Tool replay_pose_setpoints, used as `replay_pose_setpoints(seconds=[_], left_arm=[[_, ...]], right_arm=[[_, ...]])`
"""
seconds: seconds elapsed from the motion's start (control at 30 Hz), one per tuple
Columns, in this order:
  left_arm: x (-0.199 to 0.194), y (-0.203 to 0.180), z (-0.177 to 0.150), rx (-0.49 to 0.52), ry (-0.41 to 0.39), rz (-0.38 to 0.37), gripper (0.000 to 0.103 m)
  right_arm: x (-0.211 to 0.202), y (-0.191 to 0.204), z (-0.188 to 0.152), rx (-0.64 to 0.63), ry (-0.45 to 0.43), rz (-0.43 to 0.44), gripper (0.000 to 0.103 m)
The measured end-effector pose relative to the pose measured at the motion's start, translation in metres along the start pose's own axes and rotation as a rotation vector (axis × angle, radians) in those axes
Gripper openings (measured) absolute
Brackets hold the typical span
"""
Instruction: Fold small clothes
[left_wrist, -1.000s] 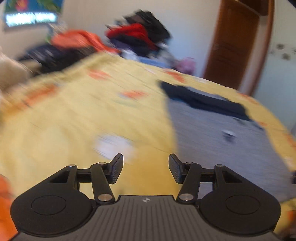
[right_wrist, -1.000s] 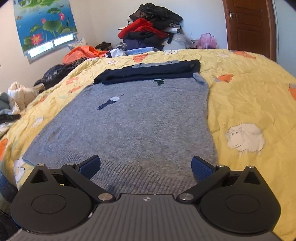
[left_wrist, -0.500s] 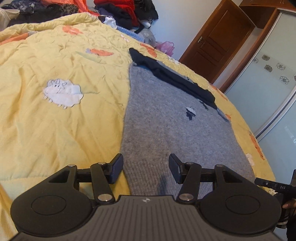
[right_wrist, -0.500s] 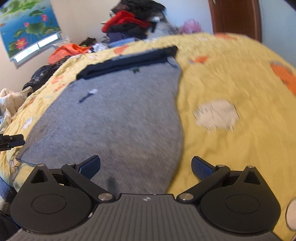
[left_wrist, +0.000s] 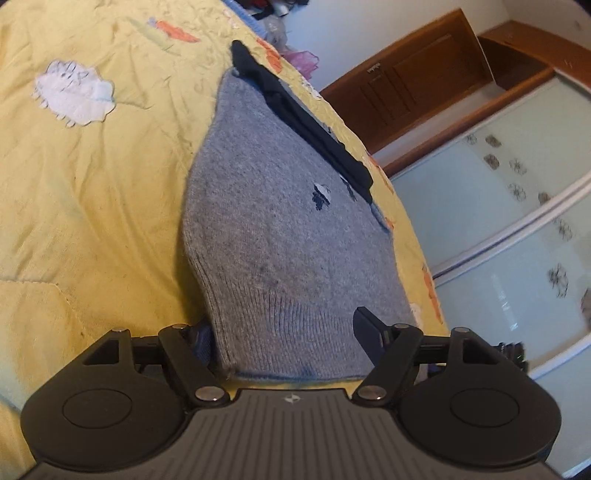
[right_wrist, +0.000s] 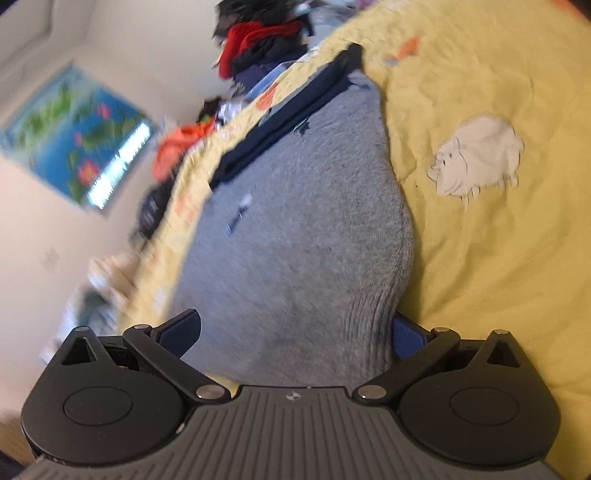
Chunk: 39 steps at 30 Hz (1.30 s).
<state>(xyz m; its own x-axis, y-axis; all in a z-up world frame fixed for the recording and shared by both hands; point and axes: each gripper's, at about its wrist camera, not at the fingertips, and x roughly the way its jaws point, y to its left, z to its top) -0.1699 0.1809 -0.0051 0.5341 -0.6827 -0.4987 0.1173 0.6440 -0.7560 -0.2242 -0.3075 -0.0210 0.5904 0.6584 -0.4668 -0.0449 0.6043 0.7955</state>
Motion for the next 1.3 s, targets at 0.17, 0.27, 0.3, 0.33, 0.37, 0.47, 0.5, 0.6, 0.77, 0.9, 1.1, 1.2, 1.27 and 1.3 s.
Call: replay_pose_setpoints(seconds=[0.17,0.27,0.3,0.33,0.37,0.47,0.5,0.6,0.77,0.9,1.1,1.2,1.27,1.3], left_arm=[[0.005,0.003,0.006,0.0,0.04,0.018,0.048],[0.004,0.002,0.005,0.013,0.033,0.028,0.048],[0.003,0.002,0.006,0.011,0.026,0.03,0.048],[0.003,0.002,0.007,0.011,0.019,0.032,0.048],[0.003,0.002,0.009,0.011,0.011,0.038,0.048],[0.007,0.003,0.018,0.01,0.001,0.044,0.048],[0.011,0.004,0.02,0.007,0.003,0.045,0.048],[0.017,0.007,0.024,-0.011,0.003,0.025,0.049],[0.017,0.008,0.019,0.003,0.033,-0.004,0.049],[0.013,0.007,0.01,0.016,0.043,-0.017,0.048],[0.018,0.006,0.012,0.036,0.045,0.065,0.014],[0.019,0.004,0.013,0.063,0.054,0.097,0.006],[0.018,-0.003,0.013,0.104,0.065,0.1,0.005],[0.016,-0.006,0.015,0.115,0.062,0.082,0.005]], right_arm=[[0.005,-0.006,0.005,0.014,0.037,-0.047,0.056],[-0.006,-0.012,0.005,0.032,-0.005,-0.054,0.053],[-0.011,-0.015,0.007,0.044,-0.037,-0.056,0.062],[-0.015,-0.018,0.01,0.056,-0.065,-0.048,0.073],[-0.017,-0.02,0.013,0.068,-0.088,-0.045,0.078],[-0.012,-0.026,0.029,0.092,-0.112,-0.039,0.088],[-0.008,-0.027,0.035,0.096,-0.115,-0.037,0.088],[0.006,-0.026,0.044,0.085,-0.109,-0.033,0.088],[0.018,-0.011,0.029,0.016,0.041,0.006,0.087],[0.013,-0.006,0.008,0.011,0.109,0.01,0.065],[0.004,-0.029,-0.003,0.087,0.061,-0.028,0.008],[0.003,-0.026,-0.007,0.06,0.045,-0.042,0.008],[0.002,-0.022,-0.005,0.043,0.032,-0.042,0.009],[0.0,-0.02,-0.003,0.042,0.016,-0.016,0.009]])
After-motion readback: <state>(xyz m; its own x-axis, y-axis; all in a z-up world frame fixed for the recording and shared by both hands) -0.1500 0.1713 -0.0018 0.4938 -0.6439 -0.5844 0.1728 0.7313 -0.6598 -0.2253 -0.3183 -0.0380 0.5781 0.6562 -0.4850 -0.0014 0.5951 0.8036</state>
